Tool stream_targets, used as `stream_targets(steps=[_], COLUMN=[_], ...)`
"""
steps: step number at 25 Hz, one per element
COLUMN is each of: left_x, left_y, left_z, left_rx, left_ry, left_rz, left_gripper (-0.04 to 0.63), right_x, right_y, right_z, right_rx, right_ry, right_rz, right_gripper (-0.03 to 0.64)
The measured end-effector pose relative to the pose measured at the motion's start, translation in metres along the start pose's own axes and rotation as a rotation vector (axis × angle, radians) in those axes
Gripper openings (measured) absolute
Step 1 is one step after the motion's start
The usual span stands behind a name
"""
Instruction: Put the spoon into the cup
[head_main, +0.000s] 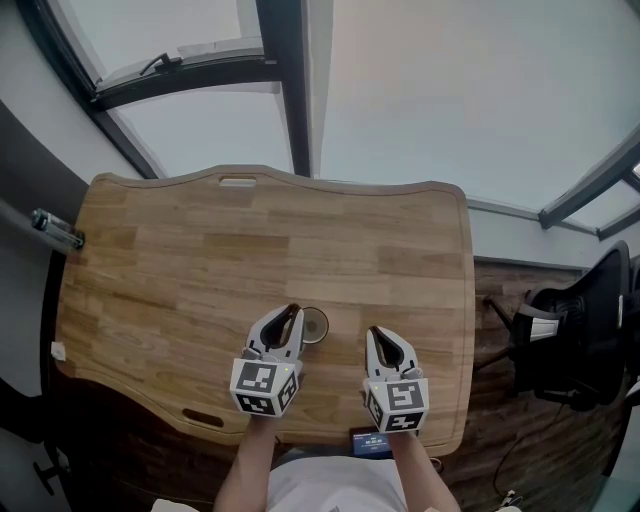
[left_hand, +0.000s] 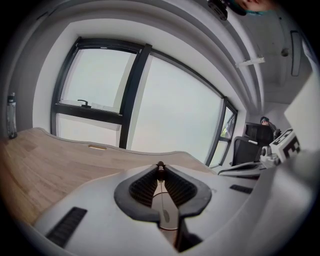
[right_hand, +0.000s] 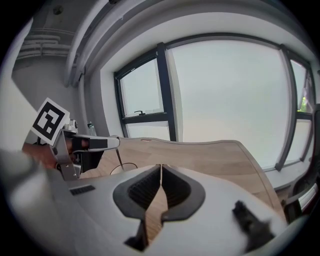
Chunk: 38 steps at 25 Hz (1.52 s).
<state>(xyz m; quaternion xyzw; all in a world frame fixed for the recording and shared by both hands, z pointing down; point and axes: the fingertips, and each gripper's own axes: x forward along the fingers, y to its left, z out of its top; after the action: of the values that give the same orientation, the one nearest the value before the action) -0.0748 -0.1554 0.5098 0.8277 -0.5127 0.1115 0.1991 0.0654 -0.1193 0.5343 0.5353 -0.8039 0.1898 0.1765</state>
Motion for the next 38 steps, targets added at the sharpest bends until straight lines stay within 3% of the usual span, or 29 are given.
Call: stream_targets(steps=[38], left_x=[0.017], left_y=[0.02], left_z=[-0.039], left_rx=[-0.083], left_ry=[0.04], left_rz=[0.012], left_gripper=[0.051], right_x=[0.041], right_y=[0.001], right_z=[-0.034], right_rx=[-0.003], right_ry=[0.1], right_rz=[0.063], right_gripper=[0.032])
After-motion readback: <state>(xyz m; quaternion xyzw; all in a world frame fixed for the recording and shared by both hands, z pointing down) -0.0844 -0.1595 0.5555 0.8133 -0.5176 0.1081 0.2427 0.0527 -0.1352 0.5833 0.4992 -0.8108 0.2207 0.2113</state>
